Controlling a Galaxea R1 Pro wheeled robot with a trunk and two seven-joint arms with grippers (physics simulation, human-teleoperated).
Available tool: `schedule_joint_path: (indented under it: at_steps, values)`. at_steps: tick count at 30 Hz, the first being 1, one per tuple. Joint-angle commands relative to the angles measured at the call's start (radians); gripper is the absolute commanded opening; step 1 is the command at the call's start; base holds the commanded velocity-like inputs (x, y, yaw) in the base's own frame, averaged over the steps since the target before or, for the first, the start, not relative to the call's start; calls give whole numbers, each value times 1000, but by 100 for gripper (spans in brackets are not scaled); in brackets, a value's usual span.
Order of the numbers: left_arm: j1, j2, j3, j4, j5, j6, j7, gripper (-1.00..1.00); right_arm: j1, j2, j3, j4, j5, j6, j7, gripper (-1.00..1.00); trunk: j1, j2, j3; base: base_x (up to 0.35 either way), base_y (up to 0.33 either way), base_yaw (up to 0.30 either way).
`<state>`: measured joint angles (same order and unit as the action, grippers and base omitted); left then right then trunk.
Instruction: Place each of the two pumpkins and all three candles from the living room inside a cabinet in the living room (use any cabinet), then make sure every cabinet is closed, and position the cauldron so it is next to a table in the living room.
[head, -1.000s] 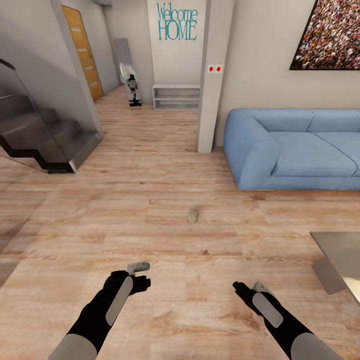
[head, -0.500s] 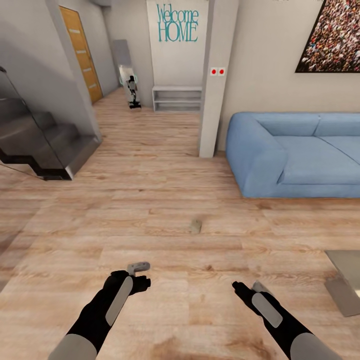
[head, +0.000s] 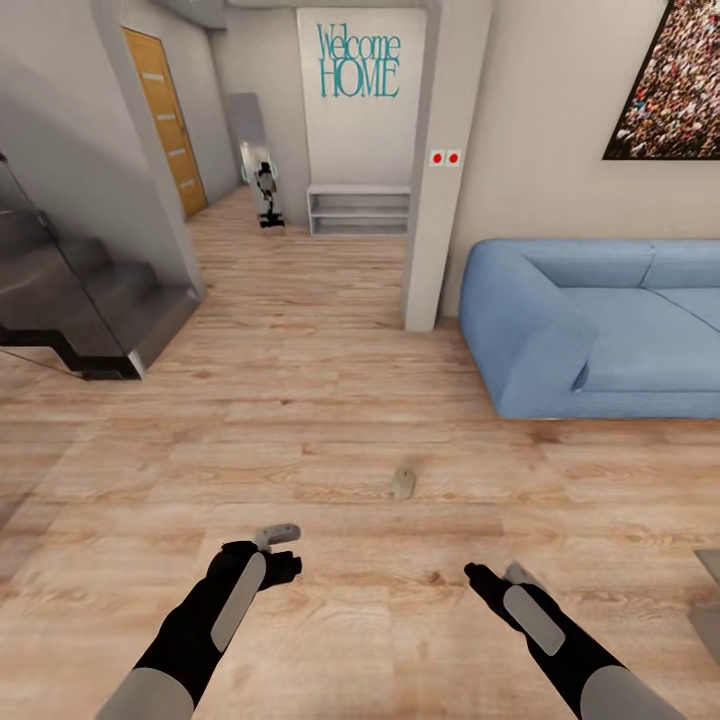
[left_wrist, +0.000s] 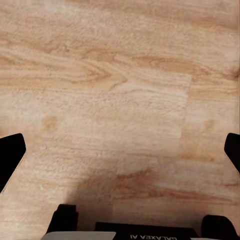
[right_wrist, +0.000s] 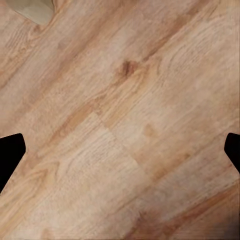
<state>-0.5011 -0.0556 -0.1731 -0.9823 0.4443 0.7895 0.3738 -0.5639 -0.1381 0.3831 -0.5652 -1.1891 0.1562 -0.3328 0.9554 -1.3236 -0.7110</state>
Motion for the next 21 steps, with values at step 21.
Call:
schedule_joint_path:
  at_steps: [21]
  values:
    - [-1, 0, -3, -1, 8, 2, 10, 100, -1, -2, 7, -2, -4, 2, -8, 100, 1, 0, 31, 328, 15, 0]
